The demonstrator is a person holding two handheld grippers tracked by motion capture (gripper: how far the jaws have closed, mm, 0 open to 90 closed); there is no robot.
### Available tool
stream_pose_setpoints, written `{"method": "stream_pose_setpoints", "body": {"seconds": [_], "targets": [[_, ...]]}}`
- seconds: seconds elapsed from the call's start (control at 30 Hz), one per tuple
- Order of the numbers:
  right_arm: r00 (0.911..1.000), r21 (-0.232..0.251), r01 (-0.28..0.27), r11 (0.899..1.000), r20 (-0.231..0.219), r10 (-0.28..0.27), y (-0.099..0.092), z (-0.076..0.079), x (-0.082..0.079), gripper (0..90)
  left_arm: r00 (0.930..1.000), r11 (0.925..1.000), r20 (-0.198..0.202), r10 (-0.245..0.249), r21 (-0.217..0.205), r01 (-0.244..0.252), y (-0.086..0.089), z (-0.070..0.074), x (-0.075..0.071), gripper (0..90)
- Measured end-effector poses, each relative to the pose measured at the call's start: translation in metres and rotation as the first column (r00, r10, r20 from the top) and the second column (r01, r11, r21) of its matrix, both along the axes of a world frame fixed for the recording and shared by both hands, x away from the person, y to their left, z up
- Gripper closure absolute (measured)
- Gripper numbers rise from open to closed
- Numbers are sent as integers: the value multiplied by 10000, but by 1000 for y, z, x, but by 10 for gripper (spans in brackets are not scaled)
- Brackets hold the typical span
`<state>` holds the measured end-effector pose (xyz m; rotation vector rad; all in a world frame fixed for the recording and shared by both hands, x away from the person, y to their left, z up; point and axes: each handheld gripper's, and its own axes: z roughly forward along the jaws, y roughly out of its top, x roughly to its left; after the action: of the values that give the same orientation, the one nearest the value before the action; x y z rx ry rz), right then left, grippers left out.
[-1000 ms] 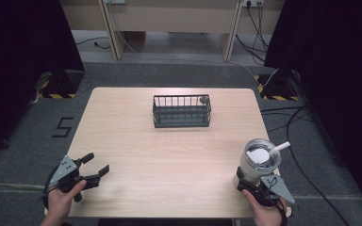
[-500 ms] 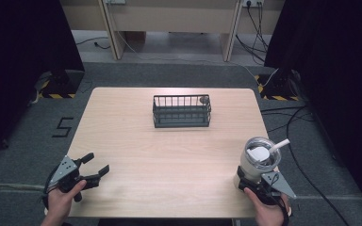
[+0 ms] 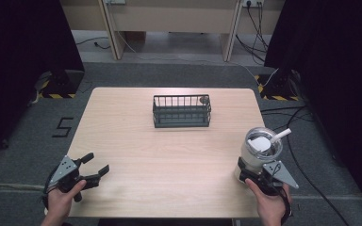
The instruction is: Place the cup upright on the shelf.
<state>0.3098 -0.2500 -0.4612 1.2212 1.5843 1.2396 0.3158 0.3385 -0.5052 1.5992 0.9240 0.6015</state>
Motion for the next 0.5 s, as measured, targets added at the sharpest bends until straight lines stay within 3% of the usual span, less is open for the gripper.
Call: {"method": "stream_pose_setpoints", "body": {"seconds": [0.5], "targets": [[9999, -153, -154, 9998, 37, 154, 7, 18, 27, 113, 10000, 10000, 17, -25, -14, 25, 0, 0, 0, 141]]}}
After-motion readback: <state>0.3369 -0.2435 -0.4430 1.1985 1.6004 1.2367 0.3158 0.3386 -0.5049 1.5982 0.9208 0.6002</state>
